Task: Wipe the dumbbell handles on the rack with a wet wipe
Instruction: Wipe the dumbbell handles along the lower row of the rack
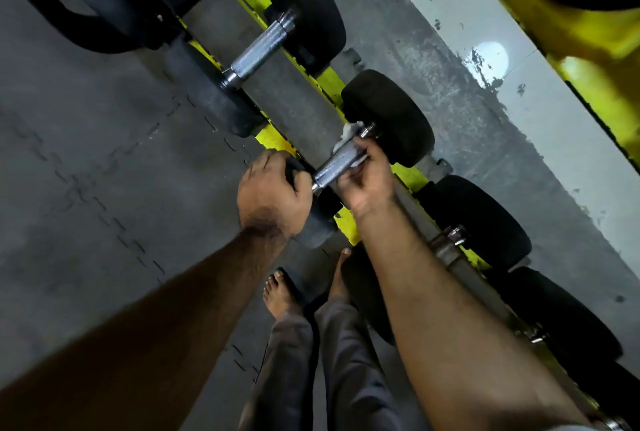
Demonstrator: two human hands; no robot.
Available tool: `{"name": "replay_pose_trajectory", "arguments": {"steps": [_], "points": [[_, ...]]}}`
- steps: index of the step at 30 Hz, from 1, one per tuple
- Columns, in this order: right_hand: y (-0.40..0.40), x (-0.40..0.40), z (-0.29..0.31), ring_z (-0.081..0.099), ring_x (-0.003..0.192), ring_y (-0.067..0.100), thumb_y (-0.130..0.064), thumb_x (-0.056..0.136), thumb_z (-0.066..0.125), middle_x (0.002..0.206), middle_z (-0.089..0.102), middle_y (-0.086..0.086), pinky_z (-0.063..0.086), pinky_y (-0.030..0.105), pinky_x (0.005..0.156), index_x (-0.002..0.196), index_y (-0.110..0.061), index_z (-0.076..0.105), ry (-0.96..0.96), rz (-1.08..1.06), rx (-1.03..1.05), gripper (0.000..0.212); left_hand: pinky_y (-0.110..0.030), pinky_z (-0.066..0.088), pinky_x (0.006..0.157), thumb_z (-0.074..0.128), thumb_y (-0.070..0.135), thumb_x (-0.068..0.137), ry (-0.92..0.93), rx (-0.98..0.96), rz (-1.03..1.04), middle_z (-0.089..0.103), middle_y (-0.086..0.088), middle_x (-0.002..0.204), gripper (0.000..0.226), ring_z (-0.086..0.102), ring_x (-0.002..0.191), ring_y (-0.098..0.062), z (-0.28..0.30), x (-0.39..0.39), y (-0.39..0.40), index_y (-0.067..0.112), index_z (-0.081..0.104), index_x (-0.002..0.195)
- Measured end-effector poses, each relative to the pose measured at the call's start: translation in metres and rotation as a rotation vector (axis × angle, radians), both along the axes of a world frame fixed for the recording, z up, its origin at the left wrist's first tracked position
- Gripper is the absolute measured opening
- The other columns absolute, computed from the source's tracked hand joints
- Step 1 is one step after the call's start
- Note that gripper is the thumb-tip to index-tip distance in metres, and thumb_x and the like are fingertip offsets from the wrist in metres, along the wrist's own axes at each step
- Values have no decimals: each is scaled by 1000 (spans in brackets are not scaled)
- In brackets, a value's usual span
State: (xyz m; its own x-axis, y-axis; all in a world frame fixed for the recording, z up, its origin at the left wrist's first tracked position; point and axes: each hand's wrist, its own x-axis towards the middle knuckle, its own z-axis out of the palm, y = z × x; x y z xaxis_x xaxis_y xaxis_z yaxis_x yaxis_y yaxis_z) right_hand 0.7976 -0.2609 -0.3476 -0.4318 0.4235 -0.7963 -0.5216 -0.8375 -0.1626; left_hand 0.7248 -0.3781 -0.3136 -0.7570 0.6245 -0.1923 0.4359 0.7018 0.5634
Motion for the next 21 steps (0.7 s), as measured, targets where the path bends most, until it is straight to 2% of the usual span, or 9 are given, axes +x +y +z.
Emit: {"name": "replay_pose_trajectory", "arguments": {"steps": [2, 4, 7, 9, 12, 15, 16, 19, 21], "points": [[-8, 4, 3, 68, 80, 11, 1, 93, 40, 86, 75, 4, 48, 22, 85, 87, -11, 74, -37, 67, 47, 36, -39, 49, 80, 47, 28, 79, -2, -13, -8, 62, -5, 91, 25, 59, 90, -29, -1, 0, -1, 14, 67, 86], [4, 8, 5, 69, 79, 13, 2, 86, 45, 87, 75, 6, 54, 21, 77, 78, -10, 78, -26, 98, -2, 36, -38, 48, 79, 47, 28, 79, -5, -16, -10, 63, -5, 91, 25, 59, 90, -29, -2, 0, -1, 14, 67, 87], [12, 5, 4, 67, 75, 12, 0, 84, 50, 87, 73, 4, 54, 20, 69, 95, -8, 69, -126, 87, 2, 23, -36, 46, 80, 48, 26, 78, -2, -17, 5, 64, -5, 91, 25, 59, 90, -28, -1, 1, -1, 13, 68, 87], [-11, 5, 3, 64, 74, 12, -6, 90, 50, 83, 69, 1, 52, 21, 65, 96, -13, 65, -213, 242, 55, 17, -37, 46, 81, 47, 27, 78, -2, -19, -1, 64, -5, 92, 28, 59, 91, -28, -2, 0, -1, 12, 68, 89], [-20, 11, 14, 65, 65, 15, -12, 91, 54, 73, 69, 2, 52, 23, 62, 95, -11, 65, -243, 485, 24, 12, -38, 47, 82, 46, 28, 78, 3, -20, -8, 65, -7, 94, 31, 60, 91, -30, -3, 0, -1, 10, 68, 91], [5, 9, 12, 65, 54, 7, -7, 95, 48, 69, 71, -2, 50, 17, 50, 90, -13, 64, -273, 290, 33, 18, -36, 46, 79, 49, 25, 78, 4, -16, -7, 64, -7, 91, 26, 59, 89, -30, -3, 0, -1, 10, 67, 88], [2, 7, 12, 64, 53, 6, -9, 94, 49, 68, 70, -3, 47, 16, 49, 93, -14, 64, -307, 293, 34, 16, -36, 45, 79, 48, 25, 78, 7, -18, -5, 64, -7, 91, 26, 59, 89, -30, -3, -1, -1, 10, 67, 88], [-27, 13, 9, 64, 65, 16, -20, 85, 58, 78, 67, 4, 51, 23, 61, 103, -12, 67, -327, 579, 11, 21, -36, 46, 82, 46, 28, 78, -1, -20, -10, 65, -7, 94, 32, 60, 92, -29, -2, 0, 0, 10, 69, 93], [-24, 17, 10, 58, 63, 17, -18, 85, 58, 75, 62, 6, 47, 27, 63, 93, -11, 66, -328, 657, 7, 13, -36, 46, 82, 47, 27, 79, -2, -23, -8, 65, -5, 96, 32, 60, 93, -28, -1, 0, -1, 12, 70, 94]]}}
